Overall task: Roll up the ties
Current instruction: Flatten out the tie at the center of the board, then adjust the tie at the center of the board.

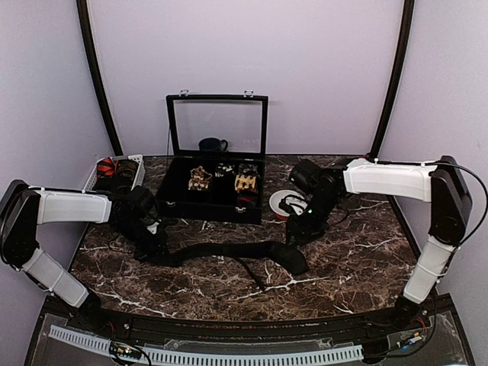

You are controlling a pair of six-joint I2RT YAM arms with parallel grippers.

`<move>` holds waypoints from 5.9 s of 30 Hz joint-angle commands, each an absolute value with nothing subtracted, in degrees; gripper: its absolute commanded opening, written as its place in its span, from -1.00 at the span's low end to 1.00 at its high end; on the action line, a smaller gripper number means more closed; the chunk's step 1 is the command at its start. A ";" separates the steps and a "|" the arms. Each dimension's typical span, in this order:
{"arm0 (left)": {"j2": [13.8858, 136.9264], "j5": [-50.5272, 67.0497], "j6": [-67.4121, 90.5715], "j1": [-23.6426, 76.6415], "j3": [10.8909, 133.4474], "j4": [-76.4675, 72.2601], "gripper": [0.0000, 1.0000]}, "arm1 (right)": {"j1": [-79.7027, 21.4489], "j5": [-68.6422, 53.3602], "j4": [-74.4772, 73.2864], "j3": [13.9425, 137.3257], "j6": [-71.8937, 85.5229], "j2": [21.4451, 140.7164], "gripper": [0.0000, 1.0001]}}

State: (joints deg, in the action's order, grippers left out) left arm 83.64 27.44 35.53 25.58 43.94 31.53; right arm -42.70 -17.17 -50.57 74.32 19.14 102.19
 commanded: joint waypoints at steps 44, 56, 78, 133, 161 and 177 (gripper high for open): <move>70.97 28.97 13.69 19.13 48.10 32.56 0.34 | -39.41 -21.94 -27.52 55.50 24.14 100.56 -0.14; 77.15 24.78 18.63 27.22 46.06 28.48 0.05 | -34.39 -19.81 -36.55 56.91 20.82 93.17 -0.23; 71.68 18.37 28.11 27.35 42.83 29.62 0.11 | -66.52 -10.24 -17.49 61.47 33.15 101.03 0.41; 78.61 3.26 42.92 34.89 40.12 24.15 0.26 | -44.46 -14.10 -31.36 70.31 21.07 107.61 -0.02; 85.03 27.65 21.25 34.89 50.33 32.43 -0.94 | -37.51 -11.64 -38.05 50.97 17.10 94.90 -0.06; 88.70 29.83 36.58 36.56 45.09 26.25 -1.00 | -36.69 -20.84 -33.29 52.28 20.39 82.74 0.22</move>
